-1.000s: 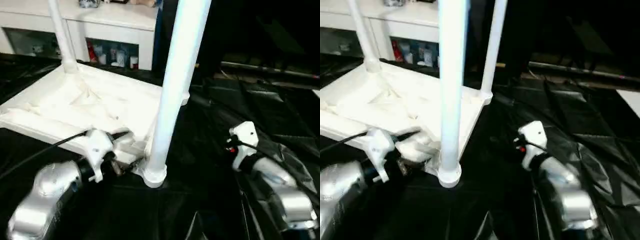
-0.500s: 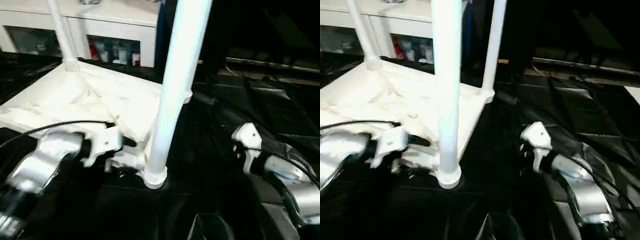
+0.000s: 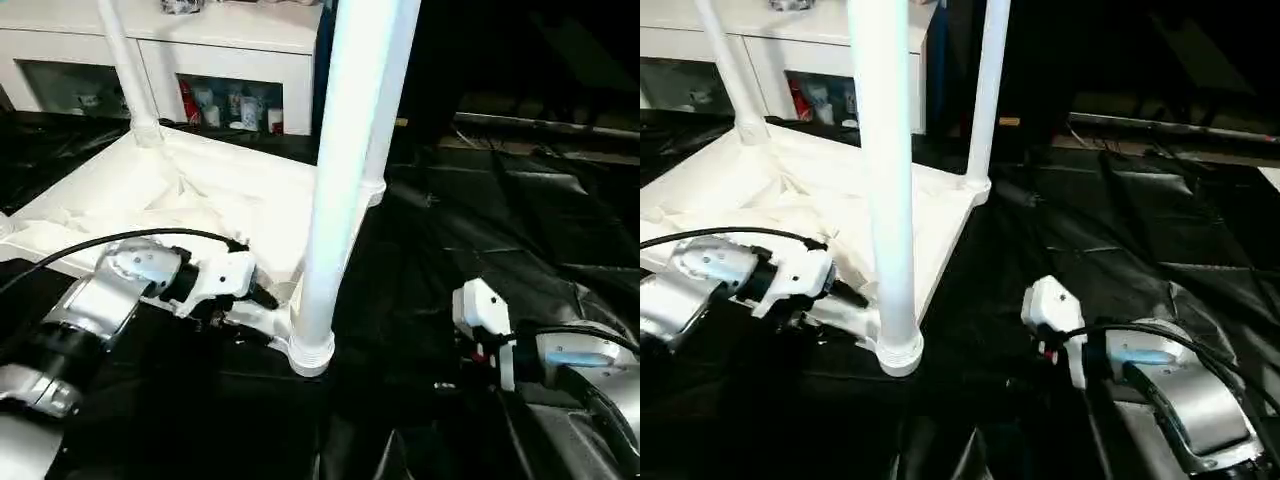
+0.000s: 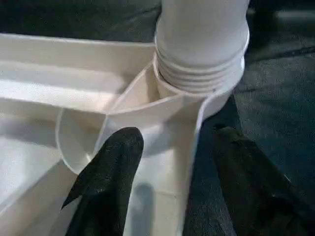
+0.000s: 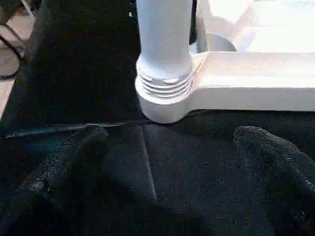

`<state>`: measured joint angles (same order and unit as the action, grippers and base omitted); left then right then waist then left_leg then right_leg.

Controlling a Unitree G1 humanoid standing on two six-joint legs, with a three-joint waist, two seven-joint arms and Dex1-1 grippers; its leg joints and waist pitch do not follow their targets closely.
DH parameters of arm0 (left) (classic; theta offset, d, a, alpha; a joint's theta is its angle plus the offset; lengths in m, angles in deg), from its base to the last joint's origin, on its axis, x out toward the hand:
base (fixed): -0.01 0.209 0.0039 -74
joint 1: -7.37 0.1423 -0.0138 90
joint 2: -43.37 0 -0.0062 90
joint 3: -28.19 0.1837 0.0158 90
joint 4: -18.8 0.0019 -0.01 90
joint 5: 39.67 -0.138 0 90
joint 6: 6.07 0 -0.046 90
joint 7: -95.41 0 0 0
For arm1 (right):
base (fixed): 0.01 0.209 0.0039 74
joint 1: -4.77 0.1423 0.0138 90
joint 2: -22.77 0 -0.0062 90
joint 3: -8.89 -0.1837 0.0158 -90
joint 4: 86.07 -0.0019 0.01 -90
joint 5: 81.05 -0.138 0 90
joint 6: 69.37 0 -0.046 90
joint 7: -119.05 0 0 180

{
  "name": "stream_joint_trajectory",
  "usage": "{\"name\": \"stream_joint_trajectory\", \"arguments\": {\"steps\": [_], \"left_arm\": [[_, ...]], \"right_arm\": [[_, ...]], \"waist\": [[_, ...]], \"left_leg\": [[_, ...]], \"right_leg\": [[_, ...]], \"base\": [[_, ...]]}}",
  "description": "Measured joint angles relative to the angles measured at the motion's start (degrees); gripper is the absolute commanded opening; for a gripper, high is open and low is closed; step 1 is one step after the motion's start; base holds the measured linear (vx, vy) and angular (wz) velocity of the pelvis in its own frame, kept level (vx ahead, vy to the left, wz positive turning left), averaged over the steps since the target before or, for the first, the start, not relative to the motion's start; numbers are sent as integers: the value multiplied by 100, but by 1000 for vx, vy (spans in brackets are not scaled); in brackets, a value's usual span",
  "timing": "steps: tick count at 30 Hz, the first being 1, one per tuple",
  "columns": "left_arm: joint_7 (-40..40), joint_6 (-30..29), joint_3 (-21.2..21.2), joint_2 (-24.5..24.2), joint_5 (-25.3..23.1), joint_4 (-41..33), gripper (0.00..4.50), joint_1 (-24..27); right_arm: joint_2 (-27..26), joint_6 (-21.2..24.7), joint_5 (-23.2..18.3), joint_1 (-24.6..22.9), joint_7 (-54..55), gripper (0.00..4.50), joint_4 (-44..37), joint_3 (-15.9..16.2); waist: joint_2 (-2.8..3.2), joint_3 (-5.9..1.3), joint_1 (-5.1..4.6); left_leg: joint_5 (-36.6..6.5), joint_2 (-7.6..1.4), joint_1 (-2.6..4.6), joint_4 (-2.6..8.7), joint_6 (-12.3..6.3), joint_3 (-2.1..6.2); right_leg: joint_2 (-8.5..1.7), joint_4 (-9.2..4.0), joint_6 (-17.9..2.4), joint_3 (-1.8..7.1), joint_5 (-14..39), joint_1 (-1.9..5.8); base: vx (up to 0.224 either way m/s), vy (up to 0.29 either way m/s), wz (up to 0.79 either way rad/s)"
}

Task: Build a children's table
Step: Rotate table base

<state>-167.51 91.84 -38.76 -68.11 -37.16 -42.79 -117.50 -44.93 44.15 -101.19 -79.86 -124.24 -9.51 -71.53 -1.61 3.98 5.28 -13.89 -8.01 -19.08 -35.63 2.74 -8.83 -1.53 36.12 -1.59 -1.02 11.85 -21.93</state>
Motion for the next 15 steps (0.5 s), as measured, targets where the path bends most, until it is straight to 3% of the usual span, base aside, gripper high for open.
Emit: {"name": "stream_joint_trajectory", "arguments": {"steps": [15], "left_arm": [[-131,618,101,187,-274,946,147,-303]], "right_arm": [[212,103,22,1,-70,450,-167,91]], "waist": [[33,16,2]], "left_leg": [[0,-2,0,1,0,-3]], "right_leg": [[0,-4,0,0,0,-3]], "base": [[0,0,0]]}}
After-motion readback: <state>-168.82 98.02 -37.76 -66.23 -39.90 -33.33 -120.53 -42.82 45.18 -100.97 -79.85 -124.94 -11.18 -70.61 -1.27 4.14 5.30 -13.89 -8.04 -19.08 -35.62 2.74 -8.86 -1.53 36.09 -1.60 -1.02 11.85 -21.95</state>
